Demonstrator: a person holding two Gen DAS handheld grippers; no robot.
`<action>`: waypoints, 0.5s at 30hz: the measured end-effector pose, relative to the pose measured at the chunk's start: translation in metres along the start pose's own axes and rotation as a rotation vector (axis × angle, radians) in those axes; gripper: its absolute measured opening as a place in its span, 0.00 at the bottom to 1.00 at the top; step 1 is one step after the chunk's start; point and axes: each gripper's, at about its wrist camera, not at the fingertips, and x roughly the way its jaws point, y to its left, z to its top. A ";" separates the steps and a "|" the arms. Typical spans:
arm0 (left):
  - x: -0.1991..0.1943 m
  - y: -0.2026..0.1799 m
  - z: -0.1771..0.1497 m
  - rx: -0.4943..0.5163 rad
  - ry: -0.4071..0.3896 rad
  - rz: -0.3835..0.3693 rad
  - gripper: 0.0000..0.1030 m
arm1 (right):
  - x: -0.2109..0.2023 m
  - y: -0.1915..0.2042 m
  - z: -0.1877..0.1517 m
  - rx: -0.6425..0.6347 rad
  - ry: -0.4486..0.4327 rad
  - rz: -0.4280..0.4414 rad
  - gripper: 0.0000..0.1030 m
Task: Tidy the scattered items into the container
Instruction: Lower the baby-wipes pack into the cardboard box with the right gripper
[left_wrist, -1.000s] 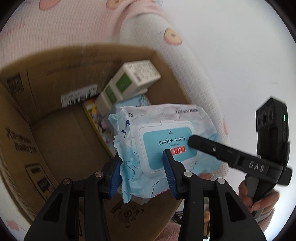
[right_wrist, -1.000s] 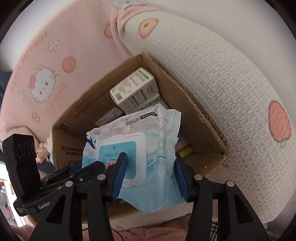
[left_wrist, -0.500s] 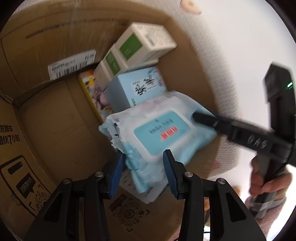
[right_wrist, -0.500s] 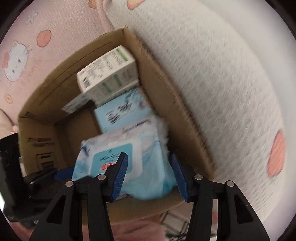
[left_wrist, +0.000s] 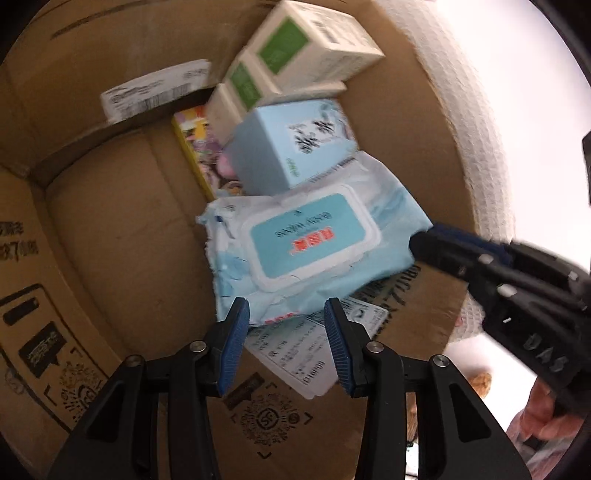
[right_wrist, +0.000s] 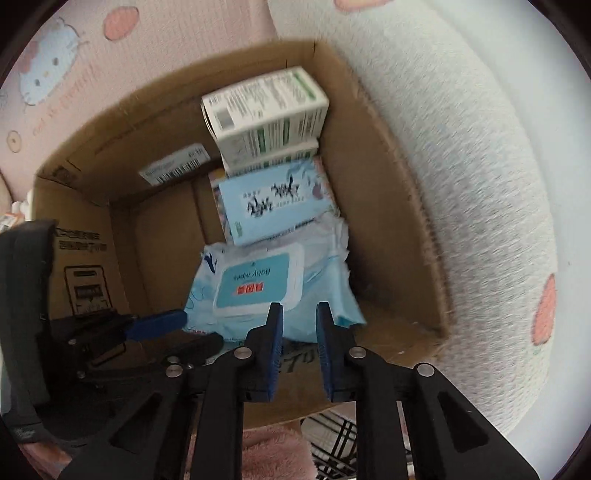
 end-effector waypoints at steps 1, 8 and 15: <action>0.000 0.001 0.000 -0.014 -0.001 0.005 0.44 | 0.005 0.001 0.001 0.004 0.014 0.001 0.14; 0.005 0.004 -0.001 -0.062 0.016 0.060 0.44 | 0.039 0.004 0.012 0.029 0.116 -0.022 0.10; 0.009 0.010 0.003 -0.073 0.041 0.068 0.44 | 0.060 -0.005 0.026 0.159 0.228 -0.038 0.10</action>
